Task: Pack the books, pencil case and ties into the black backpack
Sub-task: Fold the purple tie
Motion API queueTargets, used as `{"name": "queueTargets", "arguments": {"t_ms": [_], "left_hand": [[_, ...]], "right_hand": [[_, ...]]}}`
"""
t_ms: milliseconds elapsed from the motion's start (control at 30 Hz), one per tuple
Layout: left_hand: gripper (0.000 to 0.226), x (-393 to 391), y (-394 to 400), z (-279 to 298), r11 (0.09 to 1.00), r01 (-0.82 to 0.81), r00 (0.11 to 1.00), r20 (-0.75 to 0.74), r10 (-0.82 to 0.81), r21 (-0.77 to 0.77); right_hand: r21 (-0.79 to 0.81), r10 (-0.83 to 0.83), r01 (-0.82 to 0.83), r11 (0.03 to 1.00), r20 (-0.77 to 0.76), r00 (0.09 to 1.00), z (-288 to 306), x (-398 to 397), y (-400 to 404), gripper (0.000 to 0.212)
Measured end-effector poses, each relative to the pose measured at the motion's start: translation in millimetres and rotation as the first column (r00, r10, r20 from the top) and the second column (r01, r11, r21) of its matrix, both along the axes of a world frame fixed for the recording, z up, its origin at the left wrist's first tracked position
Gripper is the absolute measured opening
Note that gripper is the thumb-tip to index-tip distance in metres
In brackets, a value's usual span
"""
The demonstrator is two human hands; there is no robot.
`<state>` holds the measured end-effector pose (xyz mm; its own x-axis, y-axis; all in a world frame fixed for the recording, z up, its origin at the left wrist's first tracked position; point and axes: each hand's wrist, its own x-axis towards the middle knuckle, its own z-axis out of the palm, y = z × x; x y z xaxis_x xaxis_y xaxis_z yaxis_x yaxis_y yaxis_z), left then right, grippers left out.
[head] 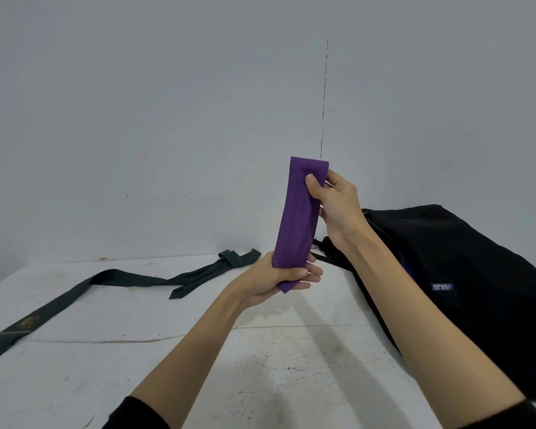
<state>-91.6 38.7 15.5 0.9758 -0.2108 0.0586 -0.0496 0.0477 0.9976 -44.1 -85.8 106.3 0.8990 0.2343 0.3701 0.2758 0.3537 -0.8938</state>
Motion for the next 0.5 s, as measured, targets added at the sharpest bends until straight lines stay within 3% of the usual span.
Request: {"name": "queueTargets", "arguments": {"t_ms": [100, 167, 233, 333, 500], "left_hand": [[0.025, 2, 1, 1, 0.993, 0.037, 0.999, -0.007, -0.037, 0.113], [0.044, 4, 4, 5, 0.974, 0.041, 0.999, 0.021, -0.047, 0.223], [0.051, 4, 8, 11, 0.987, -0.022, 0.998, 0.063, 0.012, 0.162], [0.036, 5, -3, 26, 0.987, -0.141, 0.979, 0.156, 0.128, 0.077], [0.020, 10, -36, 20, 0.912, -0.402, 0.893, 0.255, 0.370, 0.085]], "right_hand": [[0.007, -0.015, 0.016, 1.000, -0.014, 1.000, -3, 1, 0, 0.010], [0.001, -0.025, 0.025, 1.000, -0.008, 1.000, -5, 2, -4, 0.010], [-0.033, -0.053, 0.054, 0.998, 0.027, 0.998, -10, 4, -9, 0.010], [-0.046, -0.072, 0.072, 0.996, 0.000, 0.997, -22, 6, -14, 0.010], [0.010, -0.039, 0.040, 0.999, -0.127, 0.991, -33, 5, -9, 0.007]]}}
